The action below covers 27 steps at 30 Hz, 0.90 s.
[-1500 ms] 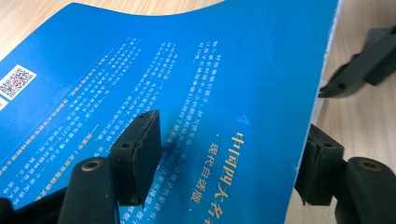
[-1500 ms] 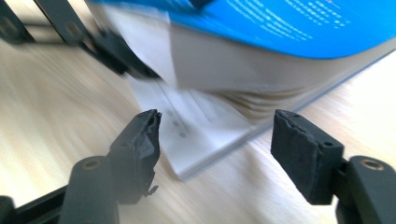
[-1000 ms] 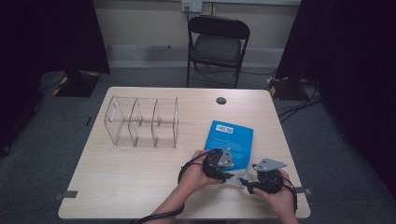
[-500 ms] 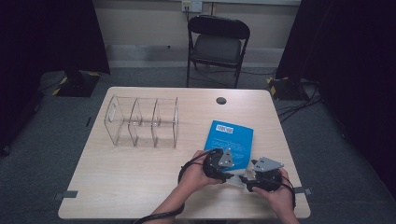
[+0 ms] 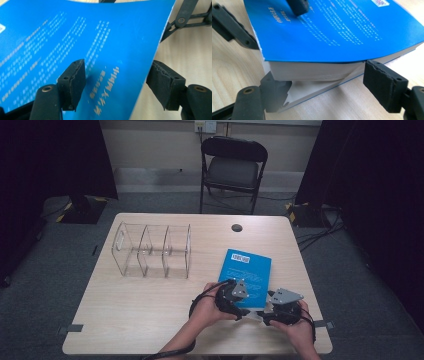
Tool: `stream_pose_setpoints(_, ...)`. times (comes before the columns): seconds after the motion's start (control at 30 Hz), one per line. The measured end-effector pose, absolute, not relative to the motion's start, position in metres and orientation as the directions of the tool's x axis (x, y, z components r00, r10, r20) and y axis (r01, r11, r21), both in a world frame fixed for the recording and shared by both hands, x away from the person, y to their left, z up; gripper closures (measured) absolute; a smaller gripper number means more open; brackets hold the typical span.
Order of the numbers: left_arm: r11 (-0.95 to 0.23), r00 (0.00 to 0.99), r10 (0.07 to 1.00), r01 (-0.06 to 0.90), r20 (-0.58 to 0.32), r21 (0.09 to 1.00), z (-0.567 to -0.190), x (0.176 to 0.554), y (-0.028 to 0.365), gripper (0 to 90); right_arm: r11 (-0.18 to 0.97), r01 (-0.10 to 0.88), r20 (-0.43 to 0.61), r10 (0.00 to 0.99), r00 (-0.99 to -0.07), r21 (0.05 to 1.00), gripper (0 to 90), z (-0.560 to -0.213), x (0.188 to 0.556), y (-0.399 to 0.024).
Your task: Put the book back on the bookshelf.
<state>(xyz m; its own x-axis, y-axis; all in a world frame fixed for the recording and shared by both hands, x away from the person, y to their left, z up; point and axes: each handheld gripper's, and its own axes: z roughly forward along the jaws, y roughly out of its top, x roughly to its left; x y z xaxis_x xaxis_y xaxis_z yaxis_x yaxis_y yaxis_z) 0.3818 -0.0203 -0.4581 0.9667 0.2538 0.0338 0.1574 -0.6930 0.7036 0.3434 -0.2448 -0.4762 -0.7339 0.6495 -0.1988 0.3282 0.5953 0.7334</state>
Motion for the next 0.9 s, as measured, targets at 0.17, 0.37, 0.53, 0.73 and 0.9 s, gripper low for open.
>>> stream_pose_setpoints(0.17,-0.651,0.952,0.308,0.216,-0.008,0.728,-0.453,0.38,0.006,33.4,0.616,0.305,-0.223,0.631,-0.743,0.726,22.5,-0.479,0.341,-0.245)
stream_pose_setpoints(0.37,-0.641,0.931,0.365,0.273,-0.029,0.718,-0.456,0.372,0.046,34.2,0.618,0.294,-0.227,0.624,-0.748,0.729,23.6,-0.478,0.339,-0.244)
stream_pose_setpoints(0.53,-0.636,0.914,0.404,0.317,-0.047,0.703,-0.464,0.366,0.071,34.3,0.624,0.278,-0.243,0.617,-0.749,0.73,24.7,-0.479,0.337,-0.244)
stream_pose_setpoints(0.73,-0.63,0.902,0.427,0.353,-0.071,0.692,-0.476,0.367,0.077,33.8,0.637,0.253,-0.266,0.603,-0.752,0.728,25.0,-0.477,0.337,-0.243)
stream_pose_setpoints(0.9,-0.641,0.905,0.42,0.354,-0.075,0.681,-0.481,0.369,0.075,35.6,0.641,0.252,-0.264,0.597,-0.758,0.725,24.7,-0.479,0.337,-0.244)
